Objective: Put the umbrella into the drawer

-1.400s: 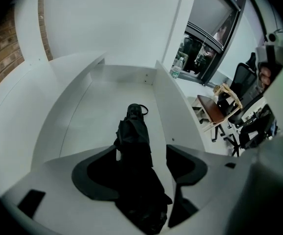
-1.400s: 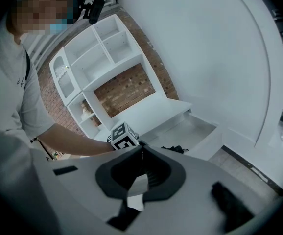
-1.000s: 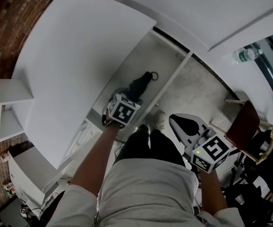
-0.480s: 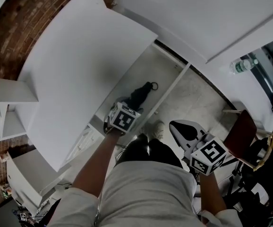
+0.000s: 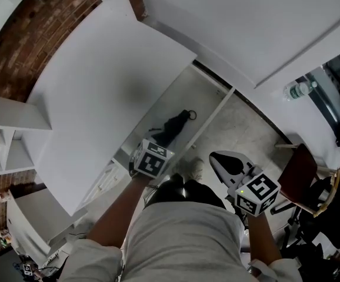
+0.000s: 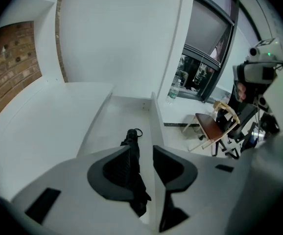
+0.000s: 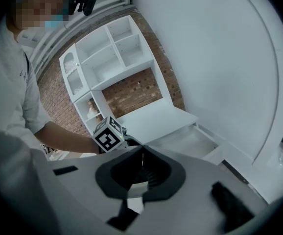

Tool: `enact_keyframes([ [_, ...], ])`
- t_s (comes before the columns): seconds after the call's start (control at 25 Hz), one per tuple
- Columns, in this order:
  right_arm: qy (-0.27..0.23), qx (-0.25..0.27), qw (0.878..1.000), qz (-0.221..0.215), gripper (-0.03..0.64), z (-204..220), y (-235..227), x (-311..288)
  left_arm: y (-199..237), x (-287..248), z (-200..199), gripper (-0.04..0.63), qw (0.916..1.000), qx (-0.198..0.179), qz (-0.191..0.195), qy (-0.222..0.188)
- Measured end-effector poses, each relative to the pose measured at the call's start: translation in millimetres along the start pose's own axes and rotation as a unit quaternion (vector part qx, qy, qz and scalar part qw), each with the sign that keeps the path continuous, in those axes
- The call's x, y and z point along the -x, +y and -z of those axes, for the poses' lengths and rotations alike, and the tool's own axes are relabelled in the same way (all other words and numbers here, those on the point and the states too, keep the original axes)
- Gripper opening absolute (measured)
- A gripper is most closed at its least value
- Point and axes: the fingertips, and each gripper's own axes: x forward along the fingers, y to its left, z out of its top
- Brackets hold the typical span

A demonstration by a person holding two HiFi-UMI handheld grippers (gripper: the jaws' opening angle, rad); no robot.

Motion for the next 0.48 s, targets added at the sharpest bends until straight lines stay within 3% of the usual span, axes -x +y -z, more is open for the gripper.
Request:
enact_keyframes([
  [0.48, -0.010, 0.027, 1.000, 0.007, 0.028, -21, 1, 7, -25, 73, -41, 0.036, 0.9963, 0.016, -0.011, -0.084],
])
